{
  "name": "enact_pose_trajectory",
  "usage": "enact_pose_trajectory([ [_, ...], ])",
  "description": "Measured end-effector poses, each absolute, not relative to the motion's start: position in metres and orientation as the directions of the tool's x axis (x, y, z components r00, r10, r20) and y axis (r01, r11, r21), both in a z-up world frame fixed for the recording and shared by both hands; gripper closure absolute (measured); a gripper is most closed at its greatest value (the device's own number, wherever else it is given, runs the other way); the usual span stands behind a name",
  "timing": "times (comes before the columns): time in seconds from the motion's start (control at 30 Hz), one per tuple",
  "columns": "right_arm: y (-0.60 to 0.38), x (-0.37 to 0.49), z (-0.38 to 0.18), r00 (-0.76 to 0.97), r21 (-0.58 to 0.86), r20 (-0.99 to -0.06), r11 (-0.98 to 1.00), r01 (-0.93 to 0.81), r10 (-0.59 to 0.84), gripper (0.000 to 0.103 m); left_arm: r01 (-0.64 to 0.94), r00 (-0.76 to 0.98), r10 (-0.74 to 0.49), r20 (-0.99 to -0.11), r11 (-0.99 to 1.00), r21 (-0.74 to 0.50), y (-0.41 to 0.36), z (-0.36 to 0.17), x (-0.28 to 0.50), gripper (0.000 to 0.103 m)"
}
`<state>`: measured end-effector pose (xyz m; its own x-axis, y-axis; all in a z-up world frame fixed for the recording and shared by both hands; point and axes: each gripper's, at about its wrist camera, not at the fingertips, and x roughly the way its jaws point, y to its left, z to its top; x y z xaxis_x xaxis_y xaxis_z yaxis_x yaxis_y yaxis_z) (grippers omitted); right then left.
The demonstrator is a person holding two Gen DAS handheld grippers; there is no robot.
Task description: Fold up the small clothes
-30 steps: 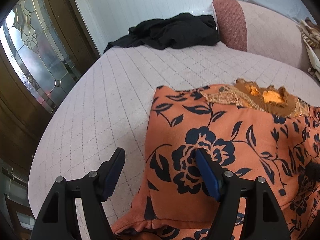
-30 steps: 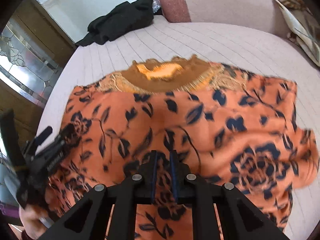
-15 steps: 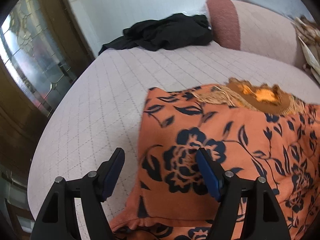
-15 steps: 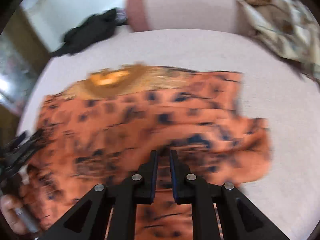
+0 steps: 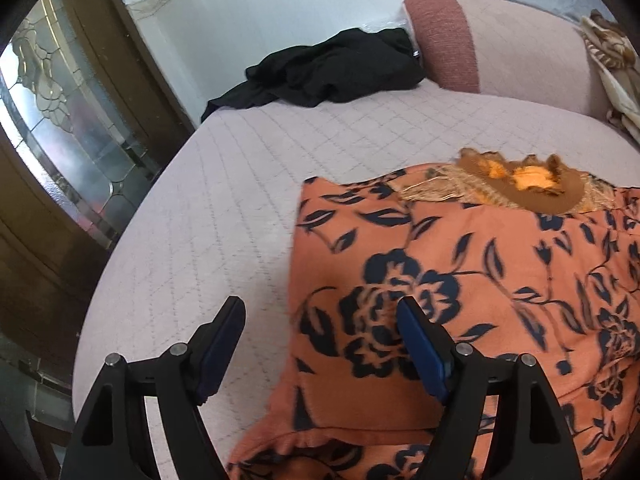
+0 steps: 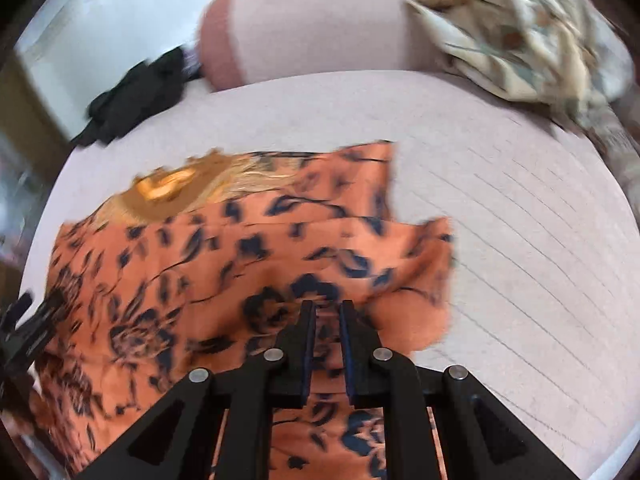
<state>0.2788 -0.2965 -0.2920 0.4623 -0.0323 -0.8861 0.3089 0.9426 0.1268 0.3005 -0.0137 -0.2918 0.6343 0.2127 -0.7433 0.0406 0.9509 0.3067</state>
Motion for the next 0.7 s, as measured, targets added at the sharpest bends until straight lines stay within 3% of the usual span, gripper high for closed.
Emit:
enact_pose_trajectory([
  [0.13,-0.307,0.278,-0.313,0.465,0.122,-0.885,0.947,0.298,-0.033,0.088,0.04,0.584,0.22,-0.781,0.954,0.299,-0.007,-0.305,0.307,0.021],
  [0.7,-0.294,0.263,-0.287,0.423,0.126,-0.906,0.937,0.325,-0.025,0.088,0.071,0.621,0.184,-0.762,0.955,0.289,0.004,-0.303,0.278,0.017],
])
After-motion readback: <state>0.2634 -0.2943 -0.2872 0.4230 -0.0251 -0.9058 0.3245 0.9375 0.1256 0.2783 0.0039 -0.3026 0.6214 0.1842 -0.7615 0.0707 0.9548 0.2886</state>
